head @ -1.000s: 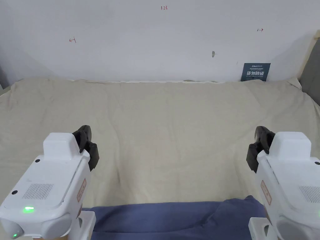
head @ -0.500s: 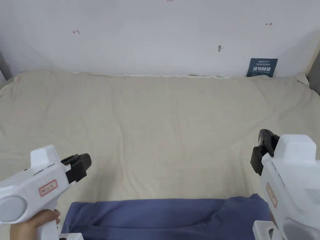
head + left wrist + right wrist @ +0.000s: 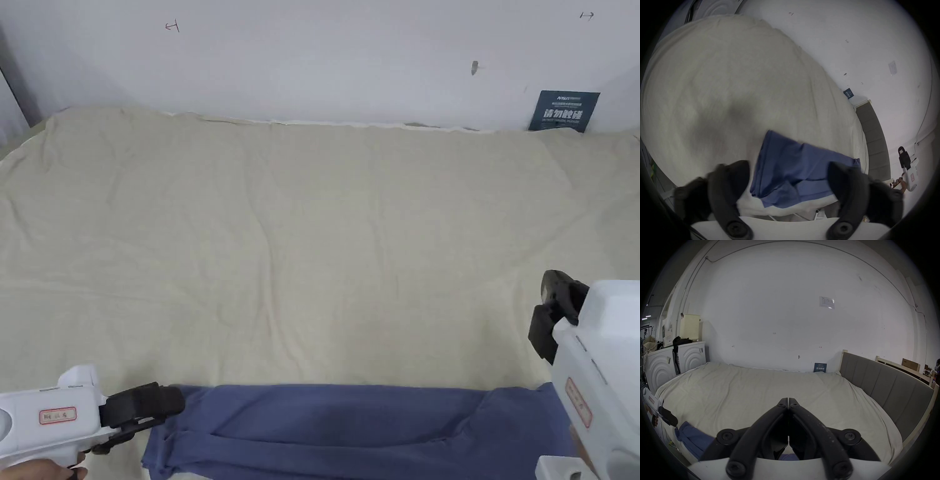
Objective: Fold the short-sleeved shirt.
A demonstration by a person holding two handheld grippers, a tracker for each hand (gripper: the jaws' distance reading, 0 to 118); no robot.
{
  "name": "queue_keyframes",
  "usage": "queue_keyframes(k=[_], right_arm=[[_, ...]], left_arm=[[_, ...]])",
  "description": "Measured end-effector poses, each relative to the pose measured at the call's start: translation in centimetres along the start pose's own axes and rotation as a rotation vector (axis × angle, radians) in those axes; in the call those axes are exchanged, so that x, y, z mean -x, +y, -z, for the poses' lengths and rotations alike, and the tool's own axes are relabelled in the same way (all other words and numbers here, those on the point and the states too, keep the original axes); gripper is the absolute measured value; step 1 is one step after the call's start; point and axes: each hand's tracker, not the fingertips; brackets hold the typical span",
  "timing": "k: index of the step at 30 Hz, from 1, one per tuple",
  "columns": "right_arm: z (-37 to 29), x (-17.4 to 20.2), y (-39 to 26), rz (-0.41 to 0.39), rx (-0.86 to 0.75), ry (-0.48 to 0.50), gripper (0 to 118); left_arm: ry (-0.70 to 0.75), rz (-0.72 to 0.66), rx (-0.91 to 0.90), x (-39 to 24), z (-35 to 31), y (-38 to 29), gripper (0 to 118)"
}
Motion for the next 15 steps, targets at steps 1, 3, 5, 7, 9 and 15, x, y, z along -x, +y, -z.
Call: queue_keyframes(k=[1, 3, 5, 7, 9, 15], right_arm=[[0.1, 0.2, -0.1, -0.003, 0.005, 0.001, 2], [0.4, 0.4, -0.5, -0.007, 0.015, 0.01, 2], [0.5, 0.5, -0.7, -0.013, 0.027, 0.022, 2], [0.5, 0.6, -0.9, -0.02, 0.036, 0.024, 2], [0.6, 0.6, -1.0, -0.025, 0.044, 0.02, 2], [0.8, 0.0, -1.3, 0.005, 0.065, 0.011, 2]], left_arm=[[-0.001, 0.008, -0.004, 0.3, 0.3, 0.0, 107], [0.001, 0.013, -0.005, 0.8, 0.9, -0.2, 106], [0.003, 0.011, 0.005, 1.1, 1.8, -0.1, 105], [-0.018, 0.01, 0.032, 1.6, 2.7, -0.1, 100], [-0.01, 0.064, 0.03, 1.1, 2.9, -0.1, 100], [0.06, 0.21, 0.046, -0.3, 3.4, -0.2, 46]])
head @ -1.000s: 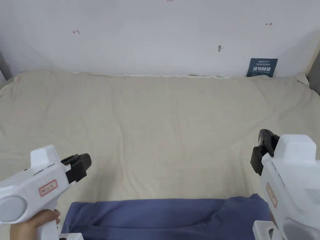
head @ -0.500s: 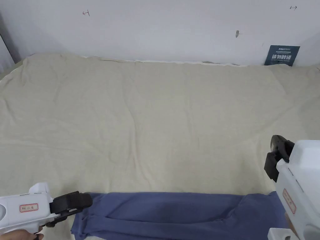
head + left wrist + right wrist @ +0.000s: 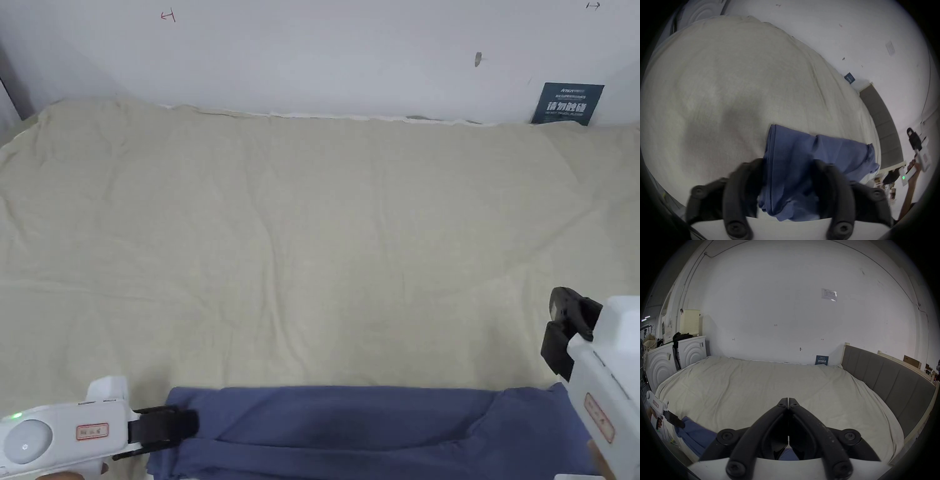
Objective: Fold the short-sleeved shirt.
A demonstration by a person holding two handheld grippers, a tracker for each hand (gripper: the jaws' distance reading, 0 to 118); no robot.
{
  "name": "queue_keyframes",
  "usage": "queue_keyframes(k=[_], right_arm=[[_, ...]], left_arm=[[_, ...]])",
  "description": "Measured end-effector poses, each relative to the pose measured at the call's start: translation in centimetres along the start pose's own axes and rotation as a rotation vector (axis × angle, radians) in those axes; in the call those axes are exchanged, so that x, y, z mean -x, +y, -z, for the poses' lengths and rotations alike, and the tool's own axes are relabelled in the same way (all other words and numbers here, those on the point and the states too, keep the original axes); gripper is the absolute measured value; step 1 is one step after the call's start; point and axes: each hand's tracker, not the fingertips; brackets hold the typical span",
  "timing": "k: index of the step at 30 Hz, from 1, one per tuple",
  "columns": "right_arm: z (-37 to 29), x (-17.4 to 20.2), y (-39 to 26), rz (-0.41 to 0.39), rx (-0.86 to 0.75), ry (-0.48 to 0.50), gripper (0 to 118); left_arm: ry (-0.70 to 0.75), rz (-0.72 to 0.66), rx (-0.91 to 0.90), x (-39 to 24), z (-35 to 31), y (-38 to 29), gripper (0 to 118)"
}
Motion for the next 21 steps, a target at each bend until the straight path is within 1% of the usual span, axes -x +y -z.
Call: queue_keyframes(k=[3, 4, 5, 6, 10, 14, 16, 19, 21], right_arm=[[-0.1, -0.4, 0.0, 0.011, 0.002, -0.005, 2], [-0.2, -0.5, 0.0, 0.015, 0.002, -0.005, 2], [-0.3, -0.6, 0.0, 0.018, 0.001, -0.005, 2], [-0.3, -0.8, 0.0, 0.021, 0.001, -0.006, 2], [-0.5, -1.4, 0.2, 0.029, -0.004, -0.012, 2], [-0.8, -1.8, 0.6, 0.034, -0.019, -0.007, 2], [-0.8, -2.0, 0.7, 0.037, -0.027, -0.003, 2], [-1.0, -2.3, 0.8, 0.046, -0.036, 0.004, 2], [-1.1, -2.6, 0.8, 0.051, -0.04, 0.009, 2]], left_arm=[[0.021, 0.015, 0.007, -0.7, 0.6, -0.1, 24], [0.022, 0.018, 0.008, -0.1, 0.6, 0.0, 11], [0.017, 0.02, 0.01, 0.2, 0.7, 0.0, 9], [0.001, 0.019, 0.011, -0.1, 0.7, 0.0, 8], [0.054, 0.08, -0.022, -1.4, -0.1, 0.1, 7], [0.051, 0.04, -0.092, -1.3, -3.5, 1.0, 6], [0.048, 0.045, -0.103, -1.6, -5.1, 1.0, 5], [0.153, 0.068, -0.133, -1.0, -7.2, 1.2, 5], [0.178, 0.031, -0.127, -0.7, -8.2, 1.3, 5]])
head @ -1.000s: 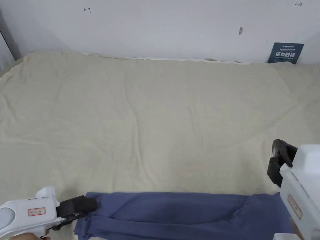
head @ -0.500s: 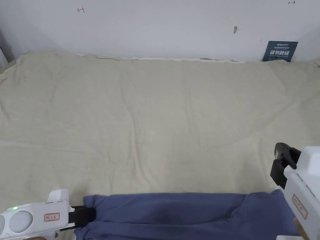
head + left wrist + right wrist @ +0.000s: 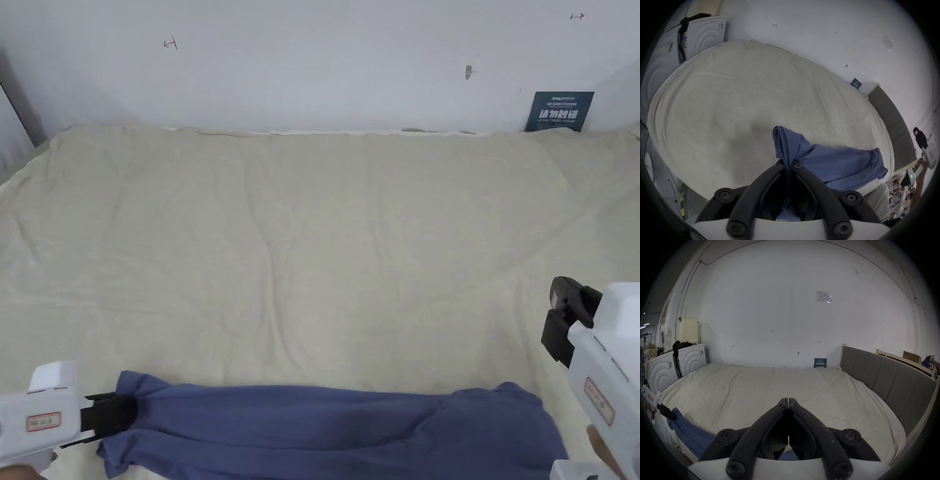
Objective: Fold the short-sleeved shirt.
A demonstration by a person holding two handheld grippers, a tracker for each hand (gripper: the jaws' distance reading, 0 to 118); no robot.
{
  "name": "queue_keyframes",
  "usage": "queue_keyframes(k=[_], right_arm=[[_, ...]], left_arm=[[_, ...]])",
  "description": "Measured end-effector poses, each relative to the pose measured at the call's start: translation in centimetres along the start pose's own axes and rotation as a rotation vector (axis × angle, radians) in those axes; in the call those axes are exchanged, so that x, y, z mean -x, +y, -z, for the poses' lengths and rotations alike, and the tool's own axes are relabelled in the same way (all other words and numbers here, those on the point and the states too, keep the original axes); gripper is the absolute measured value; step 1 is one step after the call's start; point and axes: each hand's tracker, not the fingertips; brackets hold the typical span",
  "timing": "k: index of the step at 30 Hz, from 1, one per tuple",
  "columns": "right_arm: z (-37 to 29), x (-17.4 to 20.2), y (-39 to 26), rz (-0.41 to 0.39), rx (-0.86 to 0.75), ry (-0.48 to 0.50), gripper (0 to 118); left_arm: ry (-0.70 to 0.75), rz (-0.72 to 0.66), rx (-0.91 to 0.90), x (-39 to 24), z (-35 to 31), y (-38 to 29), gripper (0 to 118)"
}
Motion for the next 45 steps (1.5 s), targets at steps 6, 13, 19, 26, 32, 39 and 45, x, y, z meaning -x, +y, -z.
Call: queue_keyframes(k=[6, 13, 19, 26, 32, 39, 45], right_arm=[[-0.6, -0.6, -0.1, 0.01, -0.01, 0.004, 2], [-1.5, -1.2, -0.2, 0.027, -0.013, 0.017, 2], [-2.3, -2.5, -0.2, 0.028, -0.011, 0.006, 2], [-3.0, -4.3, -0.3, 0.023, -0.005, -0.021, 2], [-3.0, -5.1, -0.8, 0.023, 0.016, -0.036, 2], [-2.9, -4.9, -0.8, 0.023, 0.025, -0.026, 2], [-2.7, -4.6, -0.7, 0.016, 0.024, -0.01, 2]], left_arm=[[0.032, 0.035, 0.012, -3.7, -0.8, -0.5, 6], [-0.087, 0.142, 0.141, -15.5, 2.4, -1.6, 5], [-0.159, 0.185, 0.211, -22.2, 7.8, -2.9, 6], [-0.158, 0.239, 0.26, -25.5, 10.8, -4.5, 32], [-0.315, 0.188, 0.151, -25.2, 7.4, -4.4, 113], [-0.145, 0.15, -0.2, -21.9, 2.2, -4.0, 48], [0.017, 0.223, -0.257, -18.8, 3.4, -5.7, 0]])
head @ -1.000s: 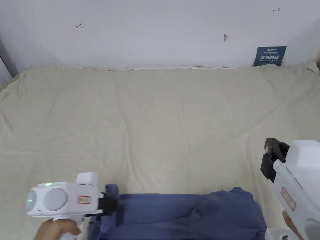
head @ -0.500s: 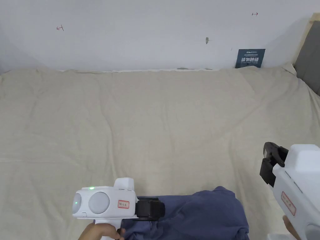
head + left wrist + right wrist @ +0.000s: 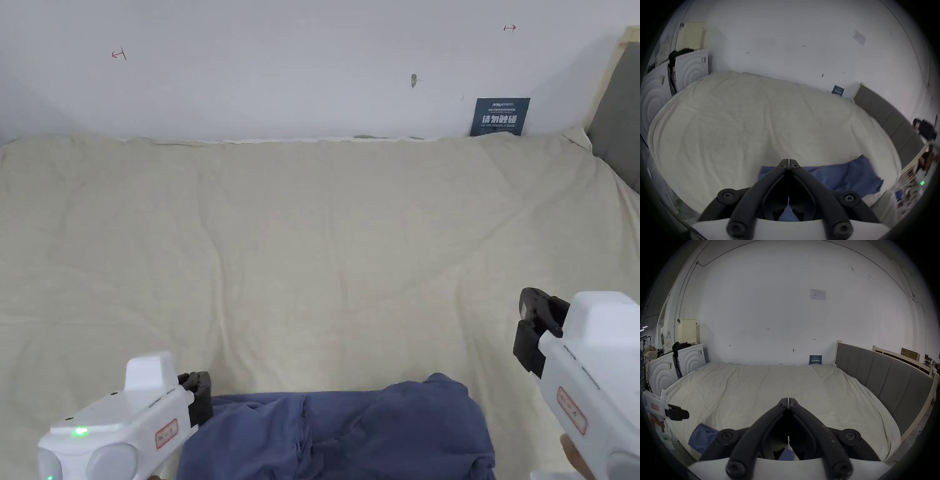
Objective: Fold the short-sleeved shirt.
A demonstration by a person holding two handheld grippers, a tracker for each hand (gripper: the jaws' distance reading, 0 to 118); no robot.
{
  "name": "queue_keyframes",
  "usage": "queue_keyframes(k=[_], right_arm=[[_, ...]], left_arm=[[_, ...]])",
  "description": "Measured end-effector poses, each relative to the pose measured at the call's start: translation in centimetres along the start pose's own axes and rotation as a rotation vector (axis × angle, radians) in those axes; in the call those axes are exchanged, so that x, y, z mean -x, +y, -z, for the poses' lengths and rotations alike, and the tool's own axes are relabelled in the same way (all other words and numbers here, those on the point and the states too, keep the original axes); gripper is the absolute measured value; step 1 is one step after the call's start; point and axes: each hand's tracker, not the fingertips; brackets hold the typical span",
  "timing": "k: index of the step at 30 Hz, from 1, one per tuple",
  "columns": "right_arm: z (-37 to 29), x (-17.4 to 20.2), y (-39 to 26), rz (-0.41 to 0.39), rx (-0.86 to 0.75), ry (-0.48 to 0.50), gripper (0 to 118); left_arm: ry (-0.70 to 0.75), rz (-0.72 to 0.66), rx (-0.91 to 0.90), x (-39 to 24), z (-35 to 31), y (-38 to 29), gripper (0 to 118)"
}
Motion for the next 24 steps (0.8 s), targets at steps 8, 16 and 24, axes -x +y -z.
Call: queue_keyframes(k=[8, 16, 24], right_arm=[[0.1, -0.3, 0.0, 0.005, 0.005, -0.005, 2], [-0.2, -1.0, -0.1, 0.011, 0.019, -0.028, 2], [-0.8, -1.1, 0.1, 0.017, 0.017, -0.035, 2]], left_arm=[[-0.039, 0.096, 0.139, -5.0, 3.5, -4.9, 0], [-0.12, 0.16, 0.282, -11.3, 7.9, -8.9, 0], [-0.186, 0.097, 0.176, -9.6, 4.6, -6.3, 0]])
